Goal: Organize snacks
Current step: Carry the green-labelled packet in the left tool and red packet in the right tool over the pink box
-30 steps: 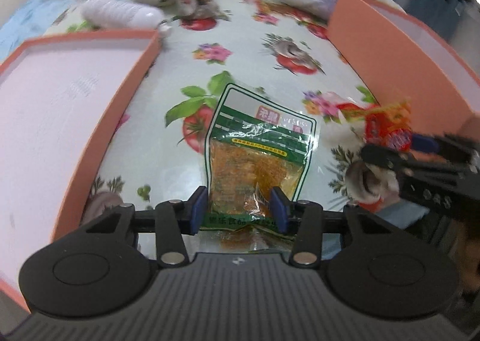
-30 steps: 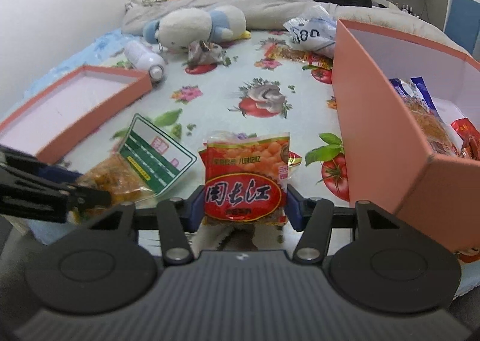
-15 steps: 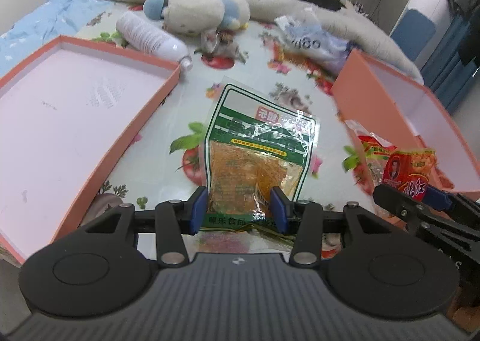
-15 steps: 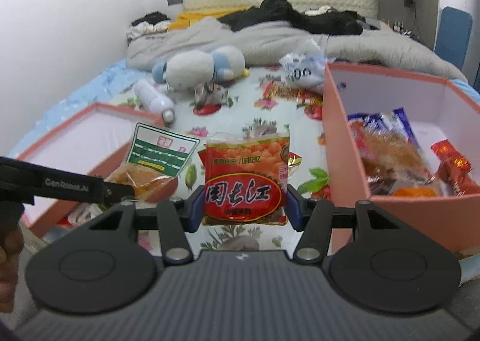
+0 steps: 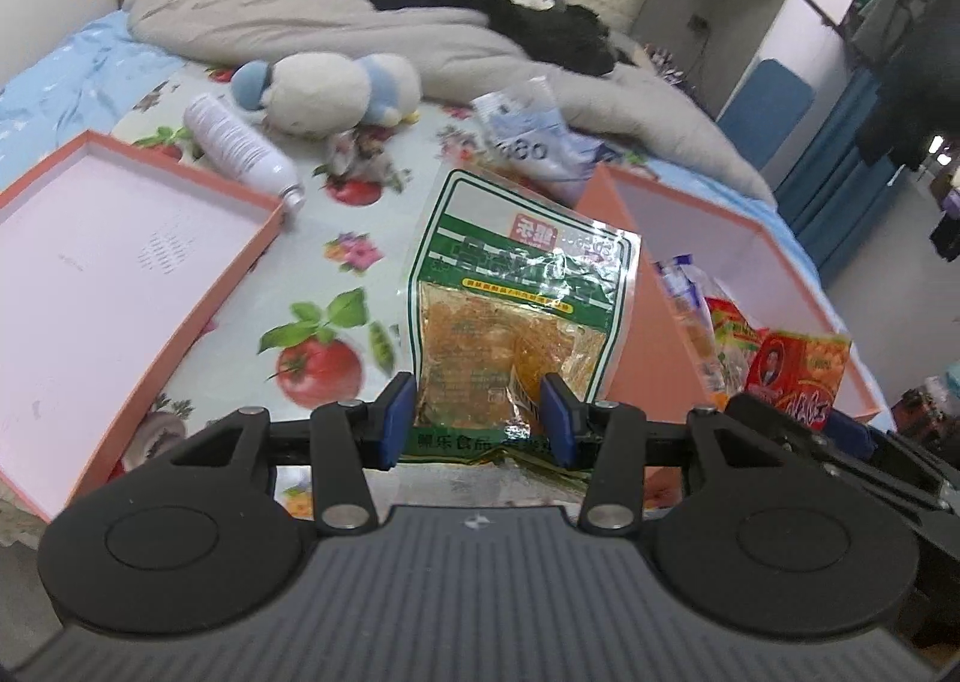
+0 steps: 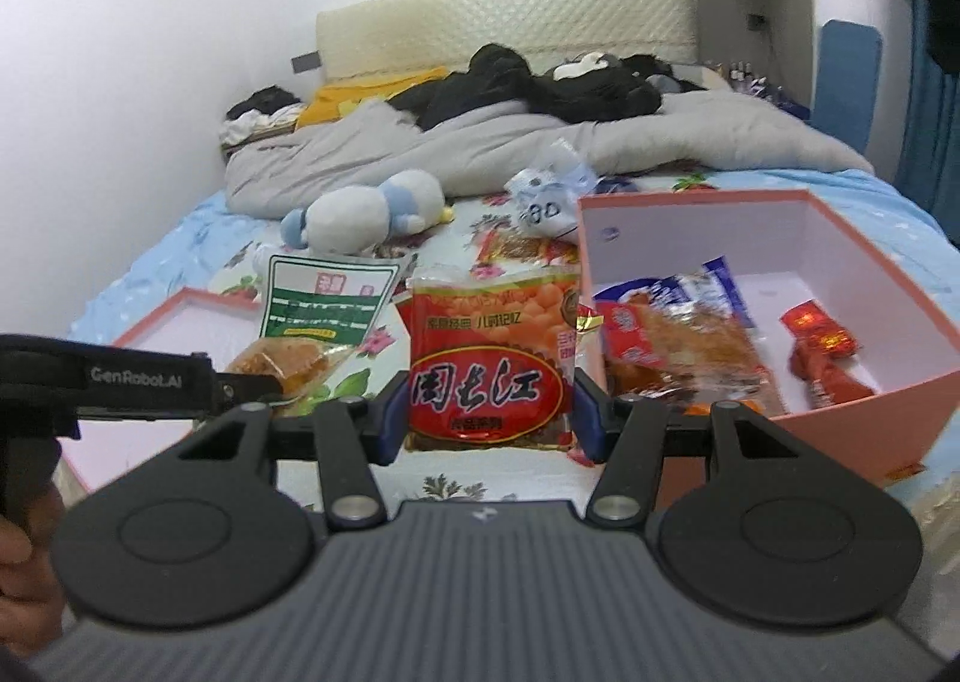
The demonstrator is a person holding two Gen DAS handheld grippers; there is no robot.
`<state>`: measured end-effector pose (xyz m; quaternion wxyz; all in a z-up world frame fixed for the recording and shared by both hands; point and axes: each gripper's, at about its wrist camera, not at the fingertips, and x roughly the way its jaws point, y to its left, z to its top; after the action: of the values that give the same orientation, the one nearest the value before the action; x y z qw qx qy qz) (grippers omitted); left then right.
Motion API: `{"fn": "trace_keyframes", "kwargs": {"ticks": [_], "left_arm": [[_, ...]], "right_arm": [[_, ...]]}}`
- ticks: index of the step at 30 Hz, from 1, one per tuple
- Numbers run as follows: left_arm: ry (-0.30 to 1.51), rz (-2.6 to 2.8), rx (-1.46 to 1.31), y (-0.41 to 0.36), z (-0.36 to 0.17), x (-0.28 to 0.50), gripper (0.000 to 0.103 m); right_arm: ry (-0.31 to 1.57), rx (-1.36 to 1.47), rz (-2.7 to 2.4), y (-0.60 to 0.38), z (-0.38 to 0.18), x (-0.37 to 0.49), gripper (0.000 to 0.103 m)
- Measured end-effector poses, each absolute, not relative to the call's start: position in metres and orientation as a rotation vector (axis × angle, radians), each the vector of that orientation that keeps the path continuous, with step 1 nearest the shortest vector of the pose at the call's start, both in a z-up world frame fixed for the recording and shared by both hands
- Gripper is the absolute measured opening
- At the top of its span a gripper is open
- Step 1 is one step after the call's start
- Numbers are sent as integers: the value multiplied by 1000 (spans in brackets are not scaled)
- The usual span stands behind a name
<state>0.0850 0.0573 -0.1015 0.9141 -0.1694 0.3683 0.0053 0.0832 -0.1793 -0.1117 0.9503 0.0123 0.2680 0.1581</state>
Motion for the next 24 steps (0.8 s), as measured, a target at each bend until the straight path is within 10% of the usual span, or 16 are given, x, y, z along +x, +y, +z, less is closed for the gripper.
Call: {"fn": "trace_keyframes", "kwargs": {"ticks": [24], "left_arm": [[771, -268, -277, -56, -76, 168, 51]], "right_arm": [[557, 75, 120, -290, -96, 126, 56]]}}
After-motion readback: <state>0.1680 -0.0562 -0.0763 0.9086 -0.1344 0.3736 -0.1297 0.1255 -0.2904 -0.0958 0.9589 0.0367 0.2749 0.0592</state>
